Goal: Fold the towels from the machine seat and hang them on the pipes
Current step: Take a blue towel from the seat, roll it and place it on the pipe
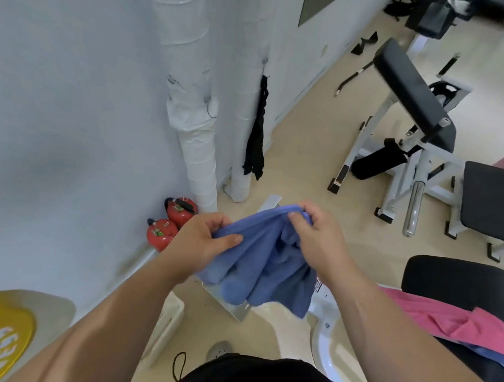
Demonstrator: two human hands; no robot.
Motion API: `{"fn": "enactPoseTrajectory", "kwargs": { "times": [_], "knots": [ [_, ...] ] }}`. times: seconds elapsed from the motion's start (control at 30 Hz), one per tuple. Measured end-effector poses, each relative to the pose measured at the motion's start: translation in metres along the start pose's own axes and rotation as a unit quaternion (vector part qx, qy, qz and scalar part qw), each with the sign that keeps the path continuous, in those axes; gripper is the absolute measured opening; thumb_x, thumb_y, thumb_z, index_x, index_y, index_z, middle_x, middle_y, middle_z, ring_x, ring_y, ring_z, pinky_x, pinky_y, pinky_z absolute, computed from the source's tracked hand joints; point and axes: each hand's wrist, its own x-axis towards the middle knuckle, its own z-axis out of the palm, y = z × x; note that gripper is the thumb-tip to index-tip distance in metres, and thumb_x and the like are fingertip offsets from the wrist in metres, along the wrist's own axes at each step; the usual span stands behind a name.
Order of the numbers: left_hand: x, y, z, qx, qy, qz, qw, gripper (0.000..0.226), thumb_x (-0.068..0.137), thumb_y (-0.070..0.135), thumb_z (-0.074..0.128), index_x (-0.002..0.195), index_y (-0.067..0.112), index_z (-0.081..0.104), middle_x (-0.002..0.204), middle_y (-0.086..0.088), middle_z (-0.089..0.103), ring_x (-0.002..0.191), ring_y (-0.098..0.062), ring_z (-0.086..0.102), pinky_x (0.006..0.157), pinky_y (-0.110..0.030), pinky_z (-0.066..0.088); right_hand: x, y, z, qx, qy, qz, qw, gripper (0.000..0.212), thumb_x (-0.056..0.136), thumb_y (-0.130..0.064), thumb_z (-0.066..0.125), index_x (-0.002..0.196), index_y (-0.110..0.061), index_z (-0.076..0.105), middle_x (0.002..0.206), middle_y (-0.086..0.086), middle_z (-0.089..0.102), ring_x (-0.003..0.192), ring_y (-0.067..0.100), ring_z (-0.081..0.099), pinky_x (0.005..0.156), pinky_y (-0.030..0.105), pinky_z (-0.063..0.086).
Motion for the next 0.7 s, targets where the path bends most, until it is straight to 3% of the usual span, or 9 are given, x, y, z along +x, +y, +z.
{"fn": "enactPoseTrajectory", "kwargs": {
  "times": [0.13, 0.23, 0.3, 0.37, 0.5, 0.57, 0.6, 0.67, 0.7],
  "knots": [
    [-0.003, -0.023, -0.027, -0.065, -0.003, -0.057, 0.996, 0.031, 0.096, 0.022, 0.069, 0.067, 0.02, 0.061, 0.066, -0.001, 0.052, 0.064, -0.015, 0.048, 0.059, -0.03, 0.041, 0.027, 0.006, -0.01, 0.016, 0.142, 0.053, 0.988, 0.017, 0.094, -0.023, 0.052, 0.087, -0.013, 0.065, 0.075, 0.003, 0.063, 0.07, 0.016, 0.053, 0.067, 0.031, 0.045],
    [-0.001, -0.026, -0.035, -0.08, -0.001, -0.06, 0.995, 0.033, 0.102, 0.022, 0.06, 0.069, 0.023, 0.063, 0.07, -0.001, 0.056, 0.068, -0.015, 0.048, 0.067, -0.033, 0.04, 0.041, 0.007, -0.023, -0.005, 0.186, 0.081, 0.979, 0.016, 0.092, -0.023, 0.054, 0.086, -0.01, 0.061, 0.075, 0.005, 0.059, 0.074, 0.023, 0.052, 0.066, 0.033, 0.041],
    [0.003, -0.021, -0.035, -0.069, 0.018, -0.046, 0.996, 0.027, 0.103, 0.024, 0.058, 0.076, 0.023, 0.063, 0.072, -0.001, 0.062, 0.068, -0.011, 0.053, 0.069, -0.028, 0.045, 0.041, 0.001, -0.024, -0.045, 0.144, 0.099, 0.984, 0.013, 0.09, -0.02, 0.057, 0.101, -0.021, 0.064, 0.085, 0.0, 0.066, 0.078, 0.024, 0.06, 0.062, 0.03, 0.045],
    [0.007, -0.011, -0.033, -0.051, 0.044, -0.015, 0.998, 0.021, 0.102, 0.025, 0.058, 0.082, 0.022, 0.063, 0.07, 0.003, 0.061, 0.065, -0.005, 0.051, 0.063, -0.019, 0.045, 0.032, -0.008, -0.016, -0.084, 0.07, 0.094, 0.99, 0.039, 0.089, -0.019, 0.061, 0.121, -0.041, 0.058, 0.094, -0.008, 0.066, 0.081, 0.02, 0.064, 0.064, 0.031, 0.049],
    [0.011, 0.014, -0.026, -0.022, -0.021, 0.059, 0.998, 0.019, 0.101, 0.018, 0.06, 0.083, 0.018, 0.065, 0.058, 0.012, 0.054, 0.054, -0.002, 0.043, 0.056, -0.014, 0.038, 0.014, -0.025, 0.017, -0.155, -0.086, -0.079, 0.981, 0.055, 0.096, -0.025, 0.064, 0.142, -0.05, 0.048, 0.089, -0.024, 0.065, 0.086, -0.005, 0.06, 0.081, 0.017, 0.042],
    [0.013, 0.023, -0.026, 0.008, -0.059, 0.089, 0.994, 0.018, 0.1, 0.02, 0.063, 0.083, 0.019, 0.067, 0.058, 0.004, 0.053, 0.054, -0.004, 0.043, 0.058, -0.018, 0.039, 0.011, -0.032, 0.034, -0.172, -0.166, -0.126, 0.963, 0.048, 0.101, -0.027, 0.057, 0.134, -0.062, 0.047, 0.104, -0.021, 0.071, 0.099, -0.004, 0.062, 0.086, 0.016, 0.044],
    [0.014, 0.025, -0.028, 0.011, -0.066, 0.095, 0.993, 0.016, 0.099, 0.021, 0.064, 0.084, 0.019, 0.068, 0.059, -0.001, 0.052, 0.055, -0.006, 0.043, 0.059, -0.02, 0.04, 0.012, -0.034, 0.039, -0.174, -0.185, -0.135, 0.958, 0.044, 0.103, -0.026, 0.054, 0.12, -0.067, 0.052, 0.103, -0.025, 0.07, 0.098, -0.004, 0.062, 0.084, 0.017, 0.045],
    [0.016, 0.027, -0.036, 0.009, -0.058, 0.099, 0.993, 0.014, 0.096, 0.023, 0.068, 0.082, 0.019, 0.068, 0.06, -0.006, 0.049, 0.055, -0.009, 0.041, 0.057, -0.02, 0.039, 0.014, -0.035, 0.045, -0.171, -0.181, -0.131, 0.96, 0.038, 0.103, -0.026, 0.052, 0.089, -0.06, 0.059, 0.082, -0.028, 0.065, 0.081, -0.005, 0.059, 0.075, 0.021, 0.043],
    [0.016, 0.026, -0.039, 0.018, -0.05, 0.1, 0.994, 0.014, 0.094, 0.022, 0.072, 0.081, 0.019, 0.068, 0.059, -0.004, 0.049, 0.055, -0.009, 0.041, 0.056, -0.02, 0.038, 0.016, -0.034, 0.047, -0.168, -0.168, -0.122, 0.964, 0.033, 0.102, -0.027, 0.052, 0.082, -0.053, 0.059, 0.078, -0.022, 0.064, 0.076, -0.002, 0.057, 0.073, 0.025, 0.043]
  ]
}}
